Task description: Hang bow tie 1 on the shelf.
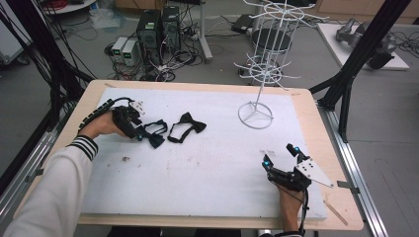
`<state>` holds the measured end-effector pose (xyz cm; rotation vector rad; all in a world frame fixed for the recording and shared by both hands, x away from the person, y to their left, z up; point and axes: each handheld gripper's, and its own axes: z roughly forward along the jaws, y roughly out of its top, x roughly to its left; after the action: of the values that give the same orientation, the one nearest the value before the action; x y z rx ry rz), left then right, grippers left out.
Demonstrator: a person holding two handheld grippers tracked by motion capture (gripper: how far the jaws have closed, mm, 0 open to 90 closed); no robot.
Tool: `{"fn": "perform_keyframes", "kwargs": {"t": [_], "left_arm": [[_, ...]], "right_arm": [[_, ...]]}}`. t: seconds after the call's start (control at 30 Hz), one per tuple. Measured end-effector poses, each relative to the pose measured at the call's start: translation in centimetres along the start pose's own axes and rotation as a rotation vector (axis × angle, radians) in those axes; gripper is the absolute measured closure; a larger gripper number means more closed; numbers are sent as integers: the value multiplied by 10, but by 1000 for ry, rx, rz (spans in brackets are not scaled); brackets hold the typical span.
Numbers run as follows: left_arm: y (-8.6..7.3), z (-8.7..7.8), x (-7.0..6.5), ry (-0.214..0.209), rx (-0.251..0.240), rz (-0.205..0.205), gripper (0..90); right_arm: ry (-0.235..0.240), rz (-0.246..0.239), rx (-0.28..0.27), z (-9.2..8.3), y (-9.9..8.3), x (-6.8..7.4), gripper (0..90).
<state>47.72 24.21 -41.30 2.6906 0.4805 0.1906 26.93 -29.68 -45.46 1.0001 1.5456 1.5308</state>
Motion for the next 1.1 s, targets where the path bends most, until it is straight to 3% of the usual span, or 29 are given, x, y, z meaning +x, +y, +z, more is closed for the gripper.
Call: {"fn": "perform_keyframes", "kwargs": {"t": [0.27, 0.3, 0.37, 0.4, 0.53, 0.7, 0.83, 1.1], "left_arm": [[0, 1, 1, -20, 22, 14, 385], [-1, 1, 0, -30, 12, -6, 403], [0, 0, 0, -30, 24, -7, 436], [0, 0, -1, -27, 20, -14, 491], [1, -2, -2, -23, 34, -21, 544], [3, -3, -6, -9, 48, -37, 743], [4, -3, -9, -3, 52, -54, 785], [2, -8, -9, -8, 56, -73, 786]], "right_arm": [[0, 1, 1, 0, 0, 0, 76], [-1, 2, -1, 0, 0, 0, 76], [1, -2, -2, 0, 0, 0, 76], [0, -4, -2, 0, 0, 0, 76], [0, -4, -6, 0, 0, 0, 76], [0, -5, -6, 0, 0, 0, 76], [0, -7, -5, 0, 0, 0, 76], [-1, -4, -5, 0, 0, 0, 76]]}}
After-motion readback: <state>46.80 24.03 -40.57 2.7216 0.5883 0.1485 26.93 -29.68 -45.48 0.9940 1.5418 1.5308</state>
